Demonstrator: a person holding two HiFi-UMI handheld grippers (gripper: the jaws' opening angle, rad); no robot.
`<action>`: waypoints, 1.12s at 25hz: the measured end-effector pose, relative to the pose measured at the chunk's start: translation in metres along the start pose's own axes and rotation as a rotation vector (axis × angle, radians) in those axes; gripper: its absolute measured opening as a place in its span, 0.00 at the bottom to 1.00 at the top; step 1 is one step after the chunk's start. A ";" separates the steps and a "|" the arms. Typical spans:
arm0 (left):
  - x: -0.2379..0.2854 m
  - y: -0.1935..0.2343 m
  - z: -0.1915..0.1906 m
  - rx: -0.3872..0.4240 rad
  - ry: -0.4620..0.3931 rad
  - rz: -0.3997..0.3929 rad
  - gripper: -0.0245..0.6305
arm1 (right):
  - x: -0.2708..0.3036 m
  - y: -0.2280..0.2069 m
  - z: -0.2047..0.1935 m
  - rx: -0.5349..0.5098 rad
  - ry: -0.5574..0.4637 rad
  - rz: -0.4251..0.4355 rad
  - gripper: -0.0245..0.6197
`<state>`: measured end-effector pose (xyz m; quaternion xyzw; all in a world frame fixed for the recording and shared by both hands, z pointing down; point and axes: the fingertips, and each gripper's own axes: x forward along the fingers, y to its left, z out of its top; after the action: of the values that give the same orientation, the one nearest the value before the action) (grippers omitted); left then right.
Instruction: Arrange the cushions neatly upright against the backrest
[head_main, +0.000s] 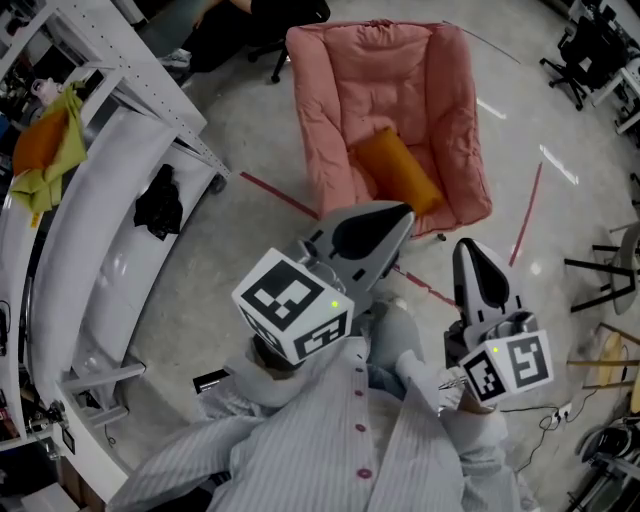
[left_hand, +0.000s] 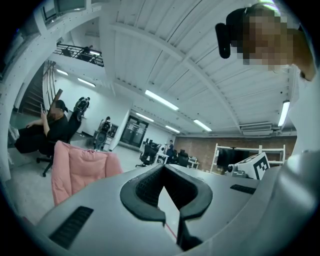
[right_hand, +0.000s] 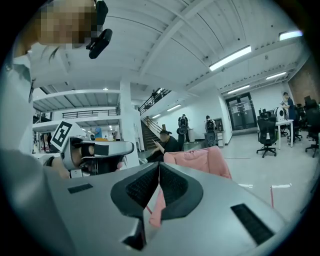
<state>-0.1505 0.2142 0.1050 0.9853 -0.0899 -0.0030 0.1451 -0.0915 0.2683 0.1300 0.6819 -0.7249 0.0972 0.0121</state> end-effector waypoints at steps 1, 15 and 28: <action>0.003 0.005 -0.001 -0.004 0.003 0.005 0.05 | 0.004 -0.004 -0.001 0.001 0.004 -0.002 0.06; 0.111 0.090 0.020 -0.008 -0.006 0.060 0.05 | 0.104 -0.097 0.018 -0.005 0.037 0.071 0.06; 0.248 0.179 0.045 -0.028 -0.014 0.195 0.05 | 0.209 -0.227 0.051 -0.026 0.089 0.177 0.06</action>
<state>0.0608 -0.0116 0.1184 0.9697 -0.1864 0.0028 0.1577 0.1250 0.0431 0.1400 0.6099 -0.7823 0.1189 0.0445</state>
